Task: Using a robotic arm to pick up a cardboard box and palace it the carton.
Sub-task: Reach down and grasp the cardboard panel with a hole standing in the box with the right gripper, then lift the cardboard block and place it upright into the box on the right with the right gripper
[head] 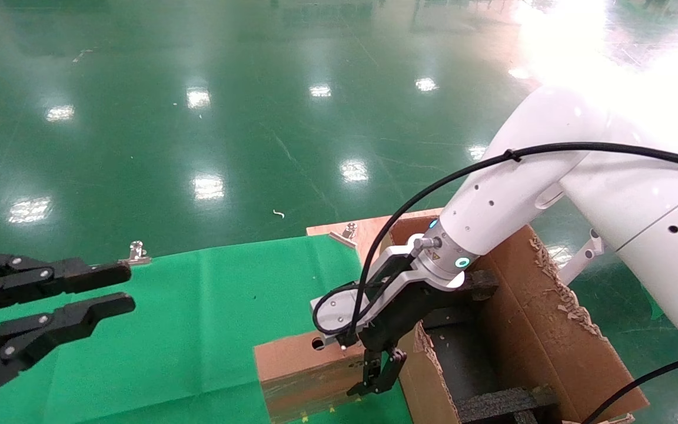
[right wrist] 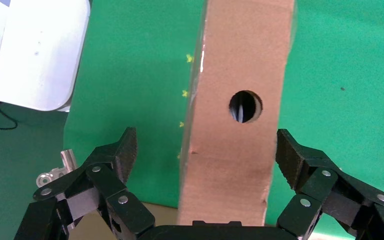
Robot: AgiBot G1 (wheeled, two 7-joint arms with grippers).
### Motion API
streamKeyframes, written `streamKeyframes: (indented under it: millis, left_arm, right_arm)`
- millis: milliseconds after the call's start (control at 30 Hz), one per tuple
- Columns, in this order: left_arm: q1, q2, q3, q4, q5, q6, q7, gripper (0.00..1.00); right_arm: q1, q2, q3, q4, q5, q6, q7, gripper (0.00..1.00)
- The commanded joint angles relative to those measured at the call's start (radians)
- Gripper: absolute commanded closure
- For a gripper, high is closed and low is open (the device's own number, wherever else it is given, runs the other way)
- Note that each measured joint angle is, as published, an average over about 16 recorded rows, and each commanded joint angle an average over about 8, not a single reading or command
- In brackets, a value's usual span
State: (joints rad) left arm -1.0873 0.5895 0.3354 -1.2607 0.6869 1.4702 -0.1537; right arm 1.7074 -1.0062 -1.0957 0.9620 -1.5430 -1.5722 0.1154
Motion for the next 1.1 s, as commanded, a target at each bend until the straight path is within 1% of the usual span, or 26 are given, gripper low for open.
streamKeyframes:
  millis: [33,1100]
  left_arm:
    - [0.000,0.000,0.000,0.000,0.000,0.000,0.000,0.00]
    - [0.000,0.000,0.000,0.000,0.000,0.000,0.000,0.00]
  right_arm:
    - [0.003,-0.002,-0.006,-0.004,0.002,0.002,-0.002,1.00]
    - [-0.006,0.004,0.009,0.006,0.000,-0.001,0.002,1.00]
